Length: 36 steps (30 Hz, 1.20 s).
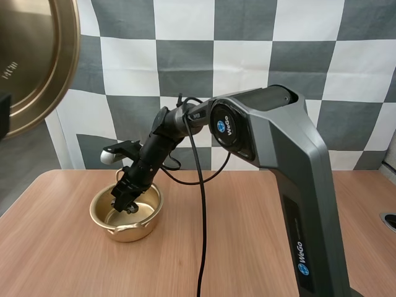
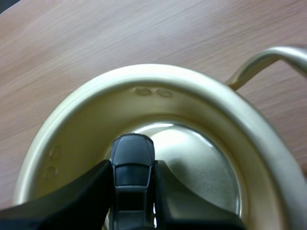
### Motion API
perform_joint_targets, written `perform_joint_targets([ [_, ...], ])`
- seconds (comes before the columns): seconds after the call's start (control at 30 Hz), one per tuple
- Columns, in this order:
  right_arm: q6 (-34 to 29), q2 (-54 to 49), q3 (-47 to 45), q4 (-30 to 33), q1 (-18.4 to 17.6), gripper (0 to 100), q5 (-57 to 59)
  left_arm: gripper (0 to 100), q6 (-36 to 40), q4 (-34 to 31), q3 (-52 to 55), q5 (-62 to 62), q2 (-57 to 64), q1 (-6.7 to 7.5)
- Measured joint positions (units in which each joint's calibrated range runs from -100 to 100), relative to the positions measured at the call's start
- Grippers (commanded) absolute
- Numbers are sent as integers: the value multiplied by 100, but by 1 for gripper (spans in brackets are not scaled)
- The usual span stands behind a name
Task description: Open the pot, put the car inside, and close it
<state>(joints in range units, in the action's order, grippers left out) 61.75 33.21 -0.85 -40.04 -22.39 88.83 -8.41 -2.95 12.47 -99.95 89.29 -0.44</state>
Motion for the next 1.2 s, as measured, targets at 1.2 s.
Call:
perform_joint_targets([
  [1.2,-1361,-972,1840,1915,311,100,32,0,-9,0,0,0,-22,0],
])
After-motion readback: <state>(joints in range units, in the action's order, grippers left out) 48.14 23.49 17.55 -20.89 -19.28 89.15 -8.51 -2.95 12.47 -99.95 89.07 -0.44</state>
